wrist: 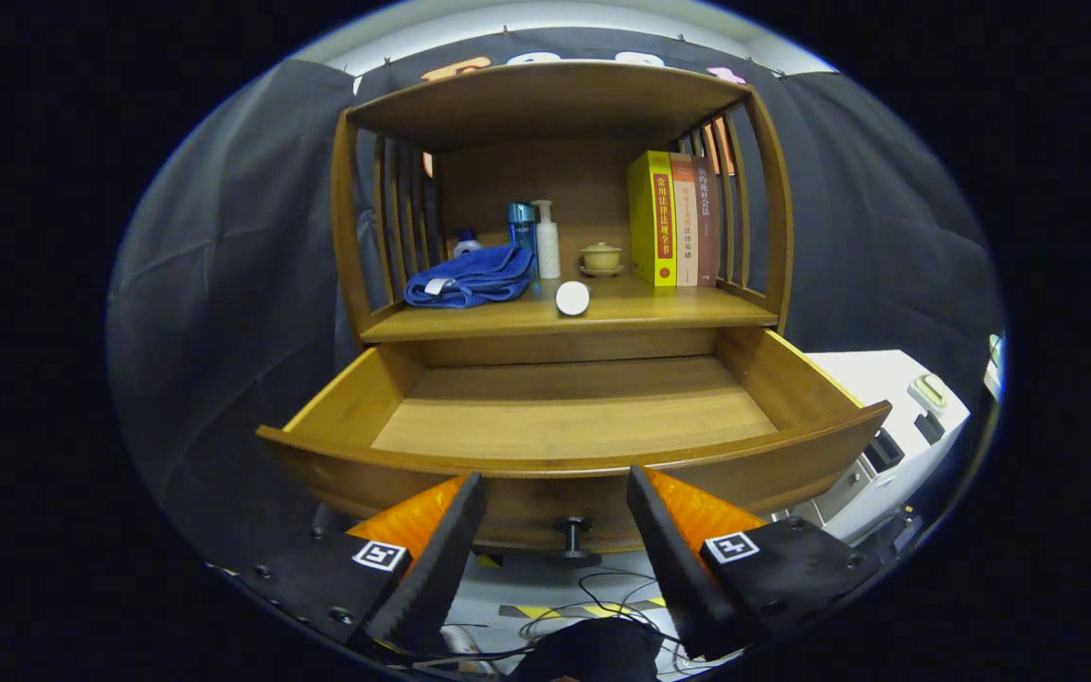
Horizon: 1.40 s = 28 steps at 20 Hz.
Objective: Pull open the drawer, take out the items inside it, and place them on the countertop above the cabinet.
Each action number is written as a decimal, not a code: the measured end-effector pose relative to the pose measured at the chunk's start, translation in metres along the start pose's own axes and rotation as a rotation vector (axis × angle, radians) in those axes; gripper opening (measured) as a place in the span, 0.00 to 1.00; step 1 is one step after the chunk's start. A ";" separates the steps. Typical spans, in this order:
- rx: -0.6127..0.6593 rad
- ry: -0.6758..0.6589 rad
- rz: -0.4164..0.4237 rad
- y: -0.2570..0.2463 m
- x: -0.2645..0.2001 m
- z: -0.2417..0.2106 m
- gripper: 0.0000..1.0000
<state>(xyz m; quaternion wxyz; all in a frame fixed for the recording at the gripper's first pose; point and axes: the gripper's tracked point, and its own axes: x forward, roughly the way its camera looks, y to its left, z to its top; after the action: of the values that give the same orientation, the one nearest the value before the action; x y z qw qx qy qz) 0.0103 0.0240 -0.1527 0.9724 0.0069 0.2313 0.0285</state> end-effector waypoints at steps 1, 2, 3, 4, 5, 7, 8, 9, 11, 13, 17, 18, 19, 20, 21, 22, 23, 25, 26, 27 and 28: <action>-0.007 0.001 -0.004 0.000 0.002 -0.003 0.99; -0.015 -0.012 -0.021 -0.003 0.001 -0.002 0.98; -0.022 -0.027 -0.026 -0.003 0.004 0.001 0.97; -0.024 -0.028 -0.032 -0.003 0.004 0.002 0.97; -0.021 -0.032 -0.039 -0.003 0.003 0.001 0.97; -0.015 -0.043 -0.055 -0.004 0.004 0.004 0.96; -0.012 -0.049 -0.061 -0.004 0.004 0.004 0.97; -0.015 -0.052 -0.063 -0.005 0.005 0.005 0.96; -0.012 -0.060 -0.067 -0.003 0.007 0.006 0.97; -0.012 -0.064 -0.072 -0.002 0.011 0.008 0.97; -0.011 -0.064 -0.075 -0.002 0.020 0.015 0.97; -0.006 -0.068 -0.073 -0.002 0.024 0.017 0.97; -0.002 -0.070 -0.071 -0.004 0.027 0.020 0.97; -0.004 -0.072 -0.069 -0.004 0.032 0.022 0.97; -0.001 -0.072 -0.066 -0.005 0.035 0.023 0.97; 0.005 -0.075 -0.064 -0.005 0.038 0.027 0.97; 0.014 -0.075 -0.064 -0.006 0.043 0.029 0.97; 0.008 -0.081 -0.066 -0.006 0.052 0.035 0.97; 0.009 -0.089 -0.065 -0.006 0.057 0.041 0.97; 0.011 -0.099 -0.065 -0.006 0.060 0.047 0.97; 0.016 -0.089 -0.065 -0.007 0.066 0.048 0.97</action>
<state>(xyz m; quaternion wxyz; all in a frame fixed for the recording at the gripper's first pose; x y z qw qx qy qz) 0.0915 0.0210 -0.1396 0.9821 0.0085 0.1881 -0.0053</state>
